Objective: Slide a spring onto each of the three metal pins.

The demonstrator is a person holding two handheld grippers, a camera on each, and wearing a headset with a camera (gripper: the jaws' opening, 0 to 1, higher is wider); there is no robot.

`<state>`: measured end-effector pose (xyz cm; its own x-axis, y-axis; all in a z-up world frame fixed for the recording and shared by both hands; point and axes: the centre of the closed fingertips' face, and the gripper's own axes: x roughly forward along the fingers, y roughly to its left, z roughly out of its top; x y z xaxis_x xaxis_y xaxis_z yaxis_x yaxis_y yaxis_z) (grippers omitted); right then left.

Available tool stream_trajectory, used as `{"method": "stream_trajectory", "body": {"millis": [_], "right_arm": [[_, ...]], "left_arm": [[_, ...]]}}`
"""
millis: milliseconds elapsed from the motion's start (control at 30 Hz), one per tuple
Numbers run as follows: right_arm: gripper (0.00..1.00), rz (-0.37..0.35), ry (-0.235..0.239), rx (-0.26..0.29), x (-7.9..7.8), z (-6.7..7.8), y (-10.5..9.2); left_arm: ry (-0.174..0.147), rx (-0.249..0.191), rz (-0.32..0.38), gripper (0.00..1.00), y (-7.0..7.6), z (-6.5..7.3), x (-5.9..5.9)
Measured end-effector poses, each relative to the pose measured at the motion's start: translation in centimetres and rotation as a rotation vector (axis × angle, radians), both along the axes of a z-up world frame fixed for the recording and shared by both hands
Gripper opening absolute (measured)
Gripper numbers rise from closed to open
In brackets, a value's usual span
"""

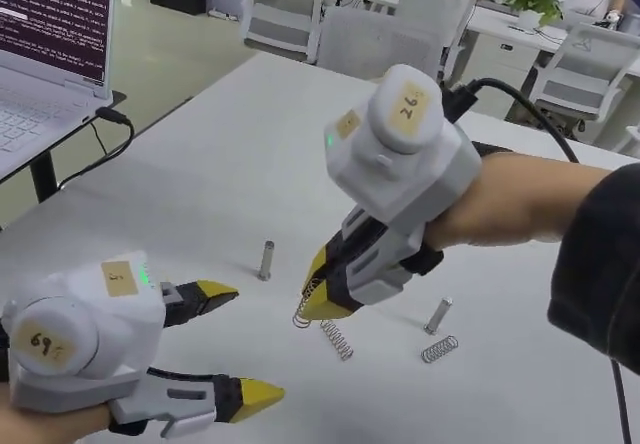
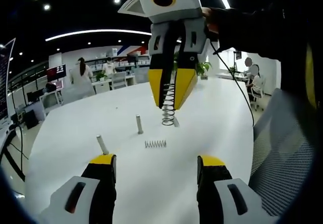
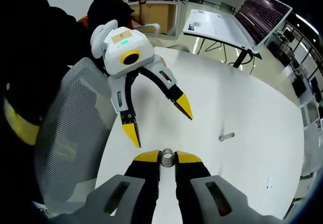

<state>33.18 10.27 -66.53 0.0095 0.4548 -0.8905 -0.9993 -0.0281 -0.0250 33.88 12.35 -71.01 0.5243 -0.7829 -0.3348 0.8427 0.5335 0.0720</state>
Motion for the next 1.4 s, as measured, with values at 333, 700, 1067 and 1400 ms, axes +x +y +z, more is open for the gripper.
{"method": "stream_trajectory", "body": {"millis": [333,700,1067,1400], "right_arm": [[0.08,-0.026,-0.007,0.014,2.3,0.6,0.3],[0.08,-0.122,-0.071,0.075,7.0,1.3,1.2],[0.08,-0.159,-0.085,0.084,9.9,0.7,2.2],[0.08,-0.194,-0.090,0.082,12.6,-0.8,3.0]], "left_arm": [[0.018,-0.016,0.071,0.65,1.5,-0.8,0.5],[0.014,-0.014,0.090,0.64,2.0,-0.9,0.5],[0.020,-0.017,0.102,0.64,2.4,-1.1,0.3],[0.021,-0.002,0.103,0.63,2.5,-1.5,0.1]]}}
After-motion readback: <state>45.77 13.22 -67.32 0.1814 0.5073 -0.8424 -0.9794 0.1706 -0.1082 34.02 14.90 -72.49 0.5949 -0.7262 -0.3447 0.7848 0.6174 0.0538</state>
